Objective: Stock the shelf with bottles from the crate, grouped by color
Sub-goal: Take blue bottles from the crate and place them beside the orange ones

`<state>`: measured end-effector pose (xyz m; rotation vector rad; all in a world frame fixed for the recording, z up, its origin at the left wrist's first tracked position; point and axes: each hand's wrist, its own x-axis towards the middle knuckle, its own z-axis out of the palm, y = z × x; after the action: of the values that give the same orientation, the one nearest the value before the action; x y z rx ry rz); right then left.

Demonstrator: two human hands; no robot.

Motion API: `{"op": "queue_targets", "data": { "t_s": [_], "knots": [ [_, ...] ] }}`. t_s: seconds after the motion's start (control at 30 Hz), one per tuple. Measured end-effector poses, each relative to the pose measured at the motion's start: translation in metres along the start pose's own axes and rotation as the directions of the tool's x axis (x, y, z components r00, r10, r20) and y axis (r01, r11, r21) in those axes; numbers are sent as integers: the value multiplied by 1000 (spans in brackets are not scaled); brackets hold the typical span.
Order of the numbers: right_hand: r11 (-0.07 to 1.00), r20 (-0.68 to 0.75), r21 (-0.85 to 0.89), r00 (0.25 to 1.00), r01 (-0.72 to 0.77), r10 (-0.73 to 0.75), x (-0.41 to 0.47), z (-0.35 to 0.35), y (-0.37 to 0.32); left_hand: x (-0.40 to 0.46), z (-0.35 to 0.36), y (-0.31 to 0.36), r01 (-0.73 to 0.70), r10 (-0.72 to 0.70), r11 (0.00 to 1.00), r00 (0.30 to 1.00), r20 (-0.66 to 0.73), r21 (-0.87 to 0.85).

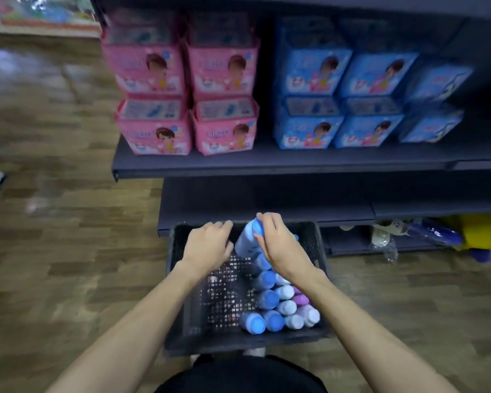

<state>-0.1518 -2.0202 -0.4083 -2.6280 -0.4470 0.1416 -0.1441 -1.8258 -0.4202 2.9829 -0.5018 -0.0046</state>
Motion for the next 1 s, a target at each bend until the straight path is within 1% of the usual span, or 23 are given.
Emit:
{"op": "queue_targets", "data": {
  "t_s": [0.17, 0.27, 0.43, 0.53, 0.67, 0.77, 0.83, 0.93, 1.0],
  "knots": [
    [994, -147, -56, 984, 91, -99, 26, -73, -29, 42, -70, -16, -57, 64, 997, 989, -137, 55],
    [986, -244, -78, 956, 149, -163, 38, -118, -49, 60, -112, -20, -111, 122, 992, 960, -250, 60],
    [960, -389, -136, 878, 244, -278, 58, -184, -77, 79, -183, -19, -148, 180, 982, 907, -380, 114],
    [934, -467, -214, 809, 287, -356, 73, -221, -89, 89, -226, -19, -154, 221, 972, 852, -474, 175],
    [914, -526, -270, 748, 304, -405, 90, -274, -111, 98, -287, -19, -159, 259, 962, 791, -554, 224],
    [894, -560, -299, 697, 334, -448, 103, -317, -133, 101, -330, -21, -159, 289, 954, 721, -629, 255],
    [891, -571, -295, 684, 346, -455, 110, -348, -149, 103, -358, -22, -154, 305, 948, 690, -656, 278],
    [879, -571, -305, 668, 366, -476, 119, -394, -174, 105, -395, -23, -132, 314, 943, 662, -681, 306],
    [880, -557, -304, 682, 365, -475, 123, -422, -192, 107, -418, -25, -93, 291, 947, 657, -696, 308]
  ]
}}
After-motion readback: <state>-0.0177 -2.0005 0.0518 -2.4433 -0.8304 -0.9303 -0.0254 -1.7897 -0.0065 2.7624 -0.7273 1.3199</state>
